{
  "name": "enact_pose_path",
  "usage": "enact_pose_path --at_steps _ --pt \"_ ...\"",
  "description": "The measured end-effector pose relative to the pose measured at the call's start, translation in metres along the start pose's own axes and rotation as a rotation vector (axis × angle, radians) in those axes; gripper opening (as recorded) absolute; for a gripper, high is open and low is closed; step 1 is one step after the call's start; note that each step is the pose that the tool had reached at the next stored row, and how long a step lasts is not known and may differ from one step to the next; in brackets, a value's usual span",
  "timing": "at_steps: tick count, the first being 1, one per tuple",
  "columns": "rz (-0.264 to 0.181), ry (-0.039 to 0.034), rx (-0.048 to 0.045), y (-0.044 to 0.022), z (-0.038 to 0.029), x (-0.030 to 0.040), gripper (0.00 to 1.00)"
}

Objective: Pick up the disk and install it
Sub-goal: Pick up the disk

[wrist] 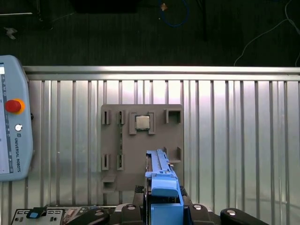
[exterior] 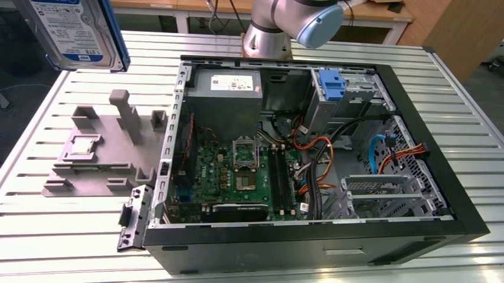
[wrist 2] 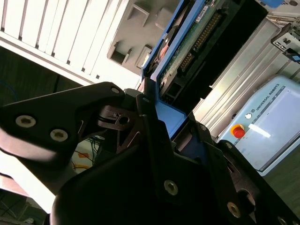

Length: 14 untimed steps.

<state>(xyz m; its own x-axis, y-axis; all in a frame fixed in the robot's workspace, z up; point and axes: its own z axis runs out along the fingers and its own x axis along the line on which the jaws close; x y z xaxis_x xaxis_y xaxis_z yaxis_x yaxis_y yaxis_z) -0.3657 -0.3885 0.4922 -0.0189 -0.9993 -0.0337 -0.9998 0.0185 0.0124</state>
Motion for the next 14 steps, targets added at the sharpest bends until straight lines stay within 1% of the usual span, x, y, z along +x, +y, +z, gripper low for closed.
enact_pose_path --at_steps 4,6,10,14 --pt "0.0 0.0018 0.0 -0.0001 -0.0001 0.0018 0.37" --pt "0.0 0.0035 0.0002 -0.0001 -0.0001 0.0047 0.37" --pt "0.0 0.0054 0.0 -0.0002 -0.0004 0.0127 0.37" --pt "0.0 0.0062 0.0001 -0.0008 -0.0005 0.0176 0.37"
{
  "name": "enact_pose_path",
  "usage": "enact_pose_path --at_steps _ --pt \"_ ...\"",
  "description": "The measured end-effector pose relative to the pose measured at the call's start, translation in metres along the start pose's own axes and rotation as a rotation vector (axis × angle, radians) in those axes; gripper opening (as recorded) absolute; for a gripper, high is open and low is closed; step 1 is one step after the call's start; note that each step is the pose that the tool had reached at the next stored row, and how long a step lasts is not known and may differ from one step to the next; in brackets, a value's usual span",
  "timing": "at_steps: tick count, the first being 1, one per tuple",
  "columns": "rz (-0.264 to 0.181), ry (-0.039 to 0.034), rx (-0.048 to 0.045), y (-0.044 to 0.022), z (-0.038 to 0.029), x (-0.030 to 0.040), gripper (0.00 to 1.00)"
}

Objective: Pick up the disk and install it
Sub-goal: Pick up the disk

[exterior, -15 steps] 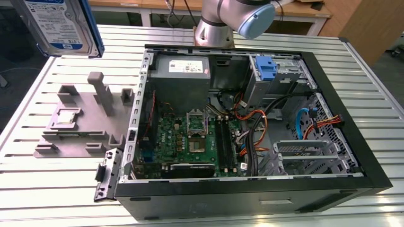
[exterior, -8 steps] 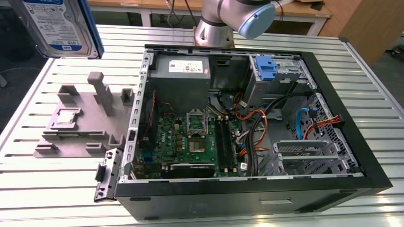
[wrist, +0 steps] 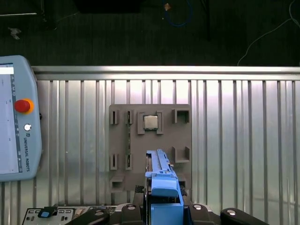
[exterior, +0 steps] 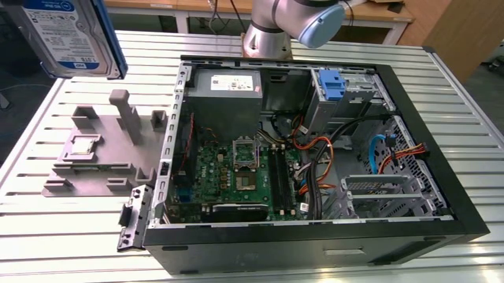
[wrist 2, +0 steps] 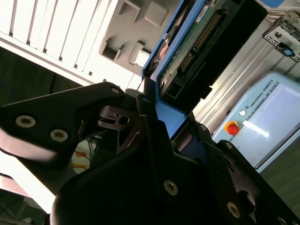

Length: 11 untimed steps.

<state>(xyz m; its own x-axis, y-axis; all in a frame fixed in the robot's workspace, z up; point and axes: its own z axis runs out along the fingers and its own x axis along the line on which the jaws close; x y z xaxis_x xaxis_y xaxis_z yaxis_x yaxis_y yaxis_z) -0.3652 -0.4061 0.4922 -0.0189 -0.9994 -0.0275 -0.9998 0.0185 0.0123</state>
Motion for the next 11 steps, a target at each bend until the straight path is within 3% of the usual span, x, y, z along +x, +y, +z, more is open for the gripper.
enact_pose_path --at_steps 11 --pt "0.0 0.0 0.0001 -0.0124 -0.0001 0.003 0.37"
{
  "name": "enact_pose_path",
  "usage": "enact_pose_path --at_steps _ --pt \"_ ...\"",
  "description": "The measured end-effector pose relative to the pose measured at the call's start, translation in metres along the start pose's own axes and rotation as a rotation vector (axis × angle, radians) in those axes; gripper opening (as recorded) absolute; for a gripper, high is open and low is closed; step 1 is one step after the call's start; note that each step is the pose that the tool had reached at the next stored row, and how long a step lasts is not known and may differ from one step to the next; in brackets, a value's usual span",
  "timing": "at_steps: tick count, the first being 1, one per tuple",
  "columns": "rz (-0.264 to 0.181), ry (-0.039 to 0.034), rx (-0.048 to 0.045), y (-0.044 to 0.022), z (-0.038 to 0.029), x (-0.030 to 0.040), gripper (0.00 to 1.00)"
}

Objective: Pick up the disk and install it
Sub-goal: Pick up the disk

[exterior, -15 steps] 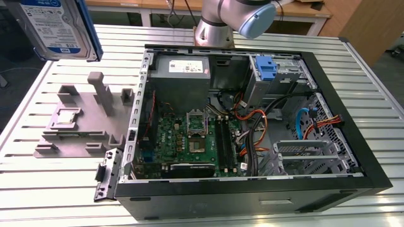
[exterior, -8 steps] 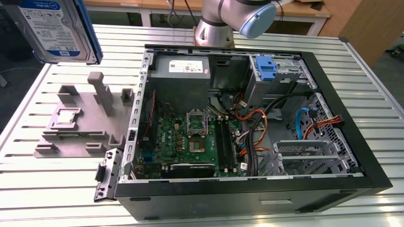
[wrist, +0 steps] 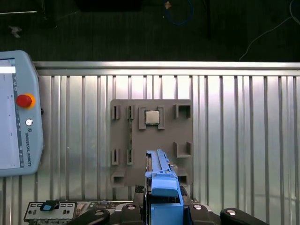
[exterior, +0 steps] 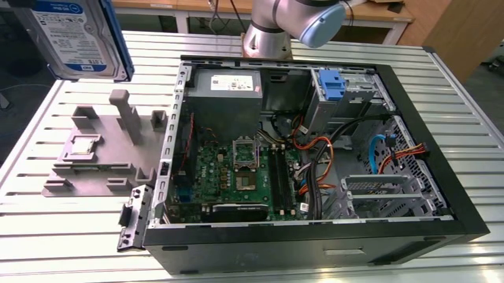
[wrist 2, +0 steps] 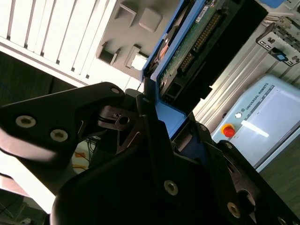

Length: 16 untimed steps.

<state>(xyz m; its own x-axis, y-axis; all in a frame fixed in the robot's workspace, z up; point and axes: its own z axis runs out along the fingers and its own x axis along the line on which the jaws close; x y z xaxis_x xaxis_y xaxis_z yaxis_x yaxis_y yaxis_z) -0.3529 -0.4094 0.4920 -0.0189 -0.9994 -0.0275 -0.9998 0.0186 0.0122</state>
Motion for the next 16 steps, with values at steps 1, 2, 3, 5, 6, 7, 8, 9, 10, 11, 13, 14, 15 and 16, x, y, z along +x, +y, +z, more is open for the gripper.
enact_pose_path --at_steps 1,2,3,5,6,7,8,9,10,11,13,14,15,16 --pt "0.0 0.0 -0.0001 -0.002 -0.0001 0.0 0.37" --pt "0.0 0.0 -0.0001 -0.004 -0.0001 0.0 0.37" --pt "0.0 0.0001 -0.0001 -0.0061 -0.0001 0.0 0.37" --pt "0.0 0.0 0.0 -0.0099 -0.0001 0.0 0.37" --pt "0.0 0.0 -0.0001 -0.0119 -0.0001 0.0 0.37" --pt "0.0 0.0 -0.0001 -0.0137 -0.0002 0.0 0.37" --pt "0.0 0.0001 -0.0001 -0.0151 -0.0002 -0.0001 0.37" --pt "0.0 0.0 -0.0001 -0.0163 -0.0002 -0.0001 0.37" --pt "0.0 0.0 -0.0002 -0.0178 -0.0002 -0.0001 0.37" --pt "0.0 0.0 -0.0002 -0.0188 -0.0002 -0.0001 0.37" --pt "0.0 0.0 -0.0002 -0.0195 -0.0002 -0.0001 0.37" --pt "0.0 -0.0001 -0.0002 -0.0195 -0.0002 -0.0001 0.37" --pt "0.0 -0.0001 -0.0002 -0.0195 -0.0002 -0.0001 0.37" --pt "0.0 -0.0008 -0.0002 -0.0197 -0.0002 -0.0001 0.37"
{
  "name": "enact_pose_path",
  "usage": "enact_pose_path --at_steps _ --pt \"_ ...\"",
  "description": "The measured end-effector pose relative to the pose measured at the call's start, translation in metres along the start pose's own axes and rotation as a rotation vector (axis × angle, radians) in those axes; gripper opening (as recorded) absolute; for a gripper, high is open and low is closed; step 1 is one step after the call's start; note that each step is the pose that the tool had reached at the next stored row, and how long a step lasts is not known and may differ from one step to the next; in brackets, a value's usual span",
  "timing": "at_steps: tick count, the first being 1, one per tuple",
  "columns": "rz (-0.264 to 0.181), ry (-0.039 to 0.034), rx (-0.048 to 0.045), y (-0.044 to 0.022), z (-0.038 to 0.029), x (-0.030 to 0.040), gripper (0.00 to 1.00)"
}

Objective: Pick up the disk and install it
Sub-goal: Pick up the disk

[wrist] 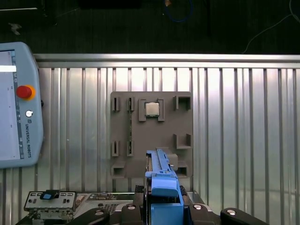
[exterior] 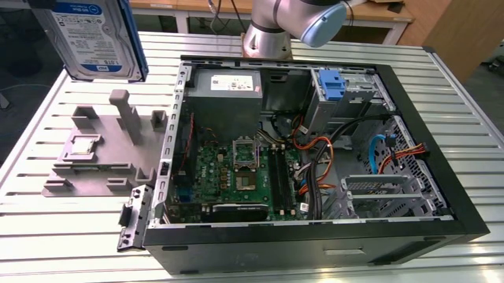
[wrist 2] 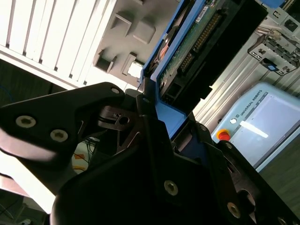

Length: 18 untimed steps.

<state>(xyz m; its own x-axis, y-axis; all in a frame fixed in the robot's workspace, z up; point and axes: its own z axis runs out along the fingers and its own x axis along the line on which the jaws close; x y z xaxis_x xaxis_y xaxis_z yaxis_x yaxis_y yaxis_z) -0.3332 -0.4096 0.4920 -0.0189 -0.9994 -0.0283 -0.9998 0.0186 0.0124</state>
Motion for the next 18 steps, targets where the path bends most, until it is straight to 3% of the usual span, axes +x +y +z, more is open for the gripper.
enact_pose_path --at_steps 18 --pt "0.0 -0.0007 -0.0001 -0.0051 -0.0001 -0.0001 0.37"
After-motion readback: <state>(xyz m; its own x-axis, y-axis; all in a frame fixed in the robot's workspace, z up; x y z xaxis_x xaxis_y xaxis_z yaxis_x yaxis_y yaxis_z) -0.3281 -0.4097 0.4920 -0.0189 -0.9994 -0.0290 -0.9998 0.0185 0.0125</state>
